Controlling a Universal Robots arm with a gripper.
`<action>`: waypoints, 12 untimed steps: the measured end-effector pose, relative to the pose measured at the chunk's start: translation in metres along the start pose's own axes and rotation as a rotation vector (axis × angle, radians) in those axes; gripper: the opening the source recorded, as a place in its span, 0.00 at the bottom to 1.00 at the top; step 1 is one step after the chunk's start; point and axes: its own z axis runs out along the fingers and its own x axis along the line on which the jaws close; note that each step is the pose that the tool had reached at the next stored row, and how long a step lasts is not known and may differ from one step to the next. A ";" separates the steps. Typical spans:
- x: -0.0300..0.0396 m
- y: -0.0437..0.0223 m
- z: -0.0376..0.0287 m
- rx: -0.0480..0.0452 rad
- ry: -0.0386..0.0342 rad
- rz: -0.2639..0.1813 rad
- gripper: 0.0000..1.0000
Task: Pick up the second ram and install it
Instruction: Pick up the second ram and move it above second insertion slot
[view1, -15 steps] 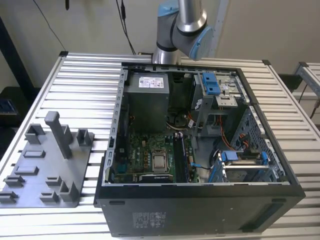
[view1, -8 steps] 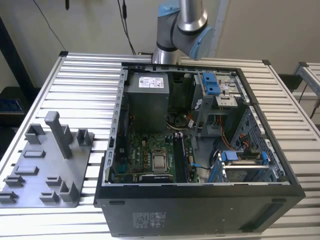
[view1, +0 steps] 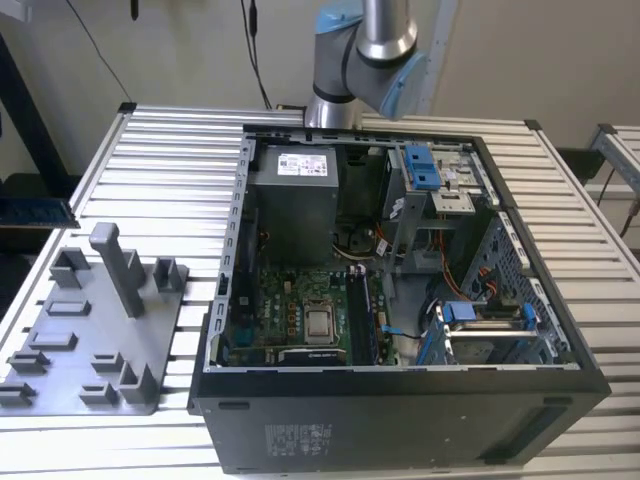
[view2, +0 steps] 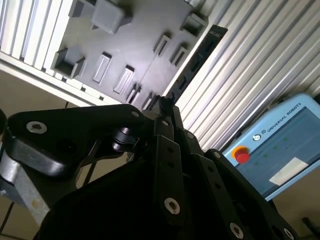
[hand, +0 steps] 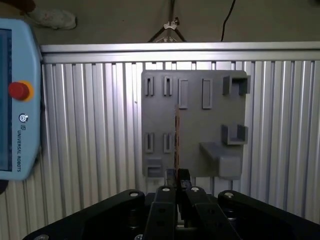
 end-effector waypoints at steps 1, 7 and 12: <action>-0.0001 -0.0028 0.0000 -0.0002 0.0000 0.000 0.14; -0.0007 -0.0231 0.0001 -0.0015 0.0001 0.000 0.14; -0.0013 -0.0419 0.0001 -0.0031 0.0002 -0.001 0.14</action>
